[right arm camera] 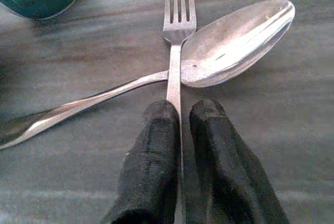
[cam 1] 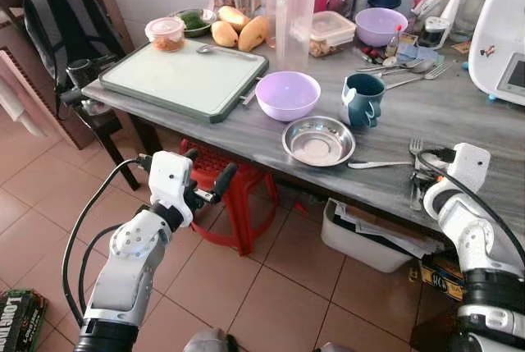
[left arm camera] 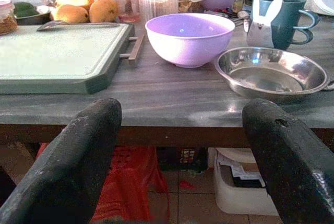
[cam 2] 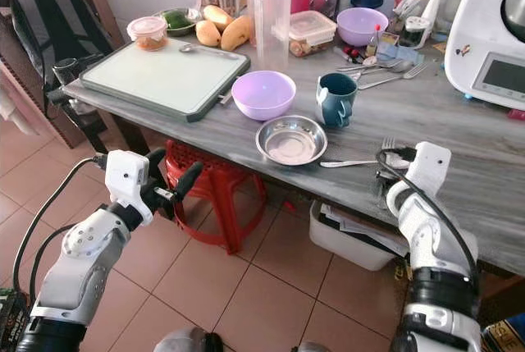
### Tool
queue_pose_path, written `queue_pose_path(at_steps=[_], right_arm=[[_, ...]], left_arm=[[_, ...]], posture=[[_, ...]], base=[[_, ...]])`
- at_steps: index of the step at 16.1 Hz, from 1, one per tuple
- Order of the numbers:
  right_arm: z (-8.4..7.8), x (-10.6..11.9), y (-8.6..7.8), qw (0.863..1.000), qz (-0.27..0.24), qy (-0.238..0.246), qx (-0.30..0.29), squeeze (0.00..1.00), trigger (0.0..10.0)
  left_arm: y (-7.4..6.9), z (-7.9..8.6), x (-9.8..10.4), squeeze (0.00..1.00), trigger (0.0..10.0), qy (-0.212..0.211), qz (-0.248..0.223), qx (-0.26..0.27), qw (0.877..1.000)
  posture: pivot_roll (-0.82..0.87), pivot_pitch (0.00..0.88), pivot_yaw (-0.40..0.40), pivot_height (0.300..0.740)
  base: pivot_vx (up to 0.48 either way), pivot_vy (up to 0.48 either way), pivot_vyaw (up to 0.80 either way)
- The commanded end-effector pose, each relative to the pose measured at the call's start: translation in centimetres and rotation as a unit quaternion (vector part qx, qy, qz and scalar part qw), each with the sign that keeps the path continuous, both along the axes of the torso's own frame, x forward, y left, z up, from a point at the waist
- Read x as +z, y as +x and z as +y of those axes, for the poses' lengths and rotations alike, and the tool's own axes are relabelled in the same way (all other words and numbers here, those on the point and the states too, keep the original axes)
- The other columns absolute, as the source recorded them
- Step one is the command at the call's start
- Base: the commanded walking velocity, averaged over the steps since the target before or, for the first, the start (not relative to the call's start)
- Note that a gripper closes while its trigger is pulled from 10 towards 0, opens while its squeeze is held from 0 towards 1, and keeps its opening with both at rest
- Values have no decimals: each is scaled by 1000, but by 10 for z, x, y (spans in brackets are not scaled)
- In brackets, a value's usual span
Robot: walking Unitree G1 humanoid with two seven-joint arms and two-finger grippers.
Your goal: Setting the table
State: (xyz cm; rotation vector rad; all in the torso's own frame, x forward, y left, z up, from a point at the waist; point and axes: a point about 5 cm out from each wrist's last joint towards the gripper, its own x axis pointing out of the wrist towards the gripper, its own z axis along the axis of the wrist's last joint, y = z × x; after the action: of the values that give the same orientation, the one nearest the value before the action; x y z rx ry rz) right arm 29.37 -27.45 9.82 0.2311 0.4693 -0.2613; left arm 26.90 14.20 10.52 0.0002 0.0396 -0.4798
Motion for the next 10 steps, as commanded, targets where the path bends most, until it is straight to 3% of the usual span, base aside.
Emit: queue_pose_path(at_steps=[1,4,7,10], right_arm=[[-2,-26,-15,997,73,-1,-15,0,0],[-9,-23,-23,996,72,-49,-15,0,0],[-17,-15,-19,993,46,-102,-39,0,0],[-18,-15,-18,991,47,-117,-53,0,0]], left_arm=[[2,1,2,0,10000,10,-5,-5,1000],[3,2,2,0,10000,13,-6,-4,1000],[4,2,3,0,10000,14,-7,-3,1000],[4,2,3,0,10000,14,-8,-3,1000]], posture=[[-4,0,78,740],[-4,0,79,740],[-5,0,83,740],[2,0,83,740]], base=[[0,0,0],[0,0,0],[0,0,0],[0,0,0]])
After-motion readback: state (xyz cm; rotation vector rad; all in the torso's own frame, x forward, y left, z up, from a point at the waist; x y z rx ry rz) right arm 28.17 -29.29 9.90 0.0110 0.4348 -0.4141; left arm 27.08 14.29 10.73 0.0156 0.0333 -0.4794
